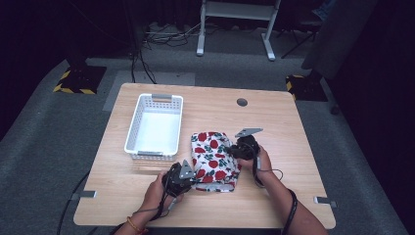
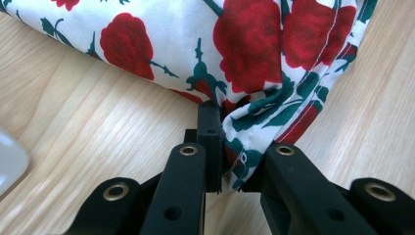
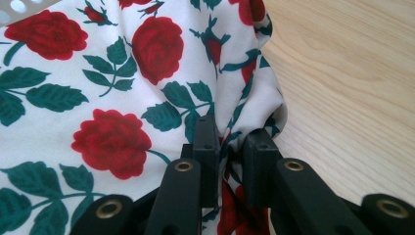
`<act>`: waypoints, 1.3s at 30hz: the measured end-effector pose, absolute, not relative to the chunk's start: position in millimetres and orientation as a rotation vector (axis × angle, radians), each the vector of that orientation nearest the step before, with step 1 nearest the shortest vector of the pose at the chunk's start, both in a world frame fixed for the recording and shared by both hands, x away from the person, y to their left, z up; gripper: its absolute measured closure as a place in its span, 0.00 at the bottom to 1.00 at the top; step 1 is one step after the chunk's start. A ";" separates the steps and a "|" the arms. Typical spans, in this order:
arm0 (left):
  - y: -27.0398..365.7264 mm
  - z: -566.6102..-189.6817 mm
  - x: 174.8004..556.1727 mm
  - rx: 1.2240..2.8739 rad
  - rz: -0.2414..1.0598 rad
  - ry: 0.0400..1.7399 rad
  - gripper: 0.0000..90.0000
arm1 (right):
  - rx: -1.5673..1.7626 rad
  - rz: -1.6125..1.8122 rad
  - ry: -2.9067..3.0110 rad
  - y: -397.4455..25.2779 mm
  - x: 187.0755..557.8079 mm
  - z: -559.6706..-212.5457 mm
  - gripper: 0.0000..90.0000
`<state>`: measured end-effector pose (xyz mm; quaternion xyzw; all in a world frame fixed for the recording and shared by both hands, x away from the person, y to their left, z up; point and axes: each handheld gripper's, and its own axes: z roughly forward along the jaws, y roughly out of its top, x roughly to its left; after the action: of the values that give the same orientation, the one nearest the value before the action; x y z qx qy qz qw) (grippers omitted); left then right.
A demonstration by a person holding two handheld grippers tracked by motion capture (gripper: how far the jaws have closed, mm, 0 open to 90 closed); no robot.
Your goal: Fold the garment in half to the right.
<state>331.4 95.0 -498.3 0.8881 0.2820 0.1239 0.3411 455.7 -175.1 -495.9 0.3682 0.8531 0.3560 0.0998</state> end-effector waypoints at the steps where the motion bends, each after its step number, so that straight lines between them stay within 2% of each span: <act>1: 97.2 -498.4 331.4 2.307 0.322 0.738 0.92 | 1.086 1.051 2.529 -172.3 456.7 -495.7 0.89; 24: 138.6 -498.8 329.6 2.284 0.362 0.819 0.92 | 1.042 1.087 2.549 -129.3 465.3 -497.4 0.89; 39: 144.1 -500.4 331.1 2.261 0.404 0.855 0.92 | 1.051 1.091 2.542 -121.3 468.9 -497.8 0.90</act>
<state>331.1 144.1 -500.4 0.8680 0.3281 0.1552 0.3388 468.9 -121.3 -497.8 0.3536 0.8554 0.3673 0.0912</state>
